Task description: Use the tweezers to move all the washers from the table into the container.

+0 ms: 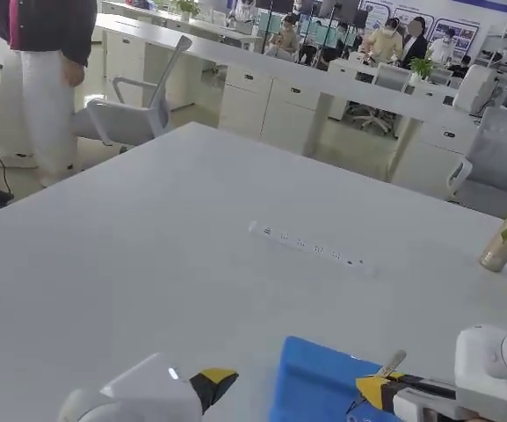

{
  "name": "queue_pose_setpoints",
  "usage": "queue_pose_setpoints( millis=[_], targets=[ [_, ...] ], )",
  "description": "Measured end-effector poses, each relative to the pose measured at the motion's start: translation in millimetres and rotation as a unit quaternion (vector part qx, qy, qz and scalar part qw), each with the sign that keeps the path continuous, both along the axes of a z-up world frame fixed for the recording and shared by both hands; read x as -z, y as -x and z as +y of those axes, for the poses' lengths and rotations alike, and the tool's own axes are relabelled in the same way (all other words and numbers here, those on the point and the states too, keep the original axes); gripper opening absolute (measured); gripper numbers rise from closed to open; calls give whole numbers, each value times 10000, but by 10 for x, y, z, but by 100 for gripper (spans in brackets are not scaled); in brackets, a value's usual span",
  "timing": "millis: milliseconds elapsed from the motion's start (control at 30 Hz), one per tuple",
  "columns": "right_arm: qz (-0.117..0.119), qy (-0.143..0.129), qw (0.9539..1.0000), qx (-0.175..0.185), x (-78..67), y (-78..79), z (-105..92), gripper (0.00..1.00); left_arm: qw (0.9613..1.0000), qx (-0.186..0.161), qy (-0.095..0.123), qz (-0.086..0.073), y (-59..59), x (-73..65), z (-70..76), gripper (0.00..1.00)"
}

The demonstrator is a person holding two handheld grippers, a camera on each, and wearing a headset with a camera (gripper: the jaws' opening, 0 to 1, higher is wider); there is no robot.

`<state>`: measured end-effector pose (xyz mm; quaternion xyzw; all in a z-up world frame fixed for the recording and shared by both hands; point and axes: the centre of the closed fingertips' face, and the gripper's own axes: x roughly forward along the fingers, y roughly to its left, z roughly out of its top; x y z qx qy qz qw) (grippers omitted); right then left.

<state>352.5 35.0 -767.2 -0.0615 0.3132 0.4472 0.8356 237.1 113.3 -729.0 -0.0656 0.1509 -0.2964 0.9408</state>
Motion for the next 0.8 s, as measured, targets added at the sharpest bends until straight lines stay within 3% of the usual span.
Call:
queue_pose_setpoints(
  millis=[400, 600, 633, 667, 800],
  targets=[
    [-40, -215, 9996, -186, -194, 304, 113, 3, 10000, 43, -62, 56, 12, 31, -4, 82],
    [181, -233, 9993, -241, -41, 423, 100, 3, 9998, 61, -140, 91, 10, 60, -1, 80],
    [122, -417, 9989, -169, -86, 411, 118, 4, 9998, 64, -143, 92, 9, 62, -2, 80],
    [284, -378, 9988, -145, -47, 438, 101, 3, 9998, 67, -151, 101, 9, 68, -2, 79],
    [310, -344, 9988, -160, -4, 482, 89, 3, 9997, 74, -194, 127, 7, 88, 1, 78]
  ],
)
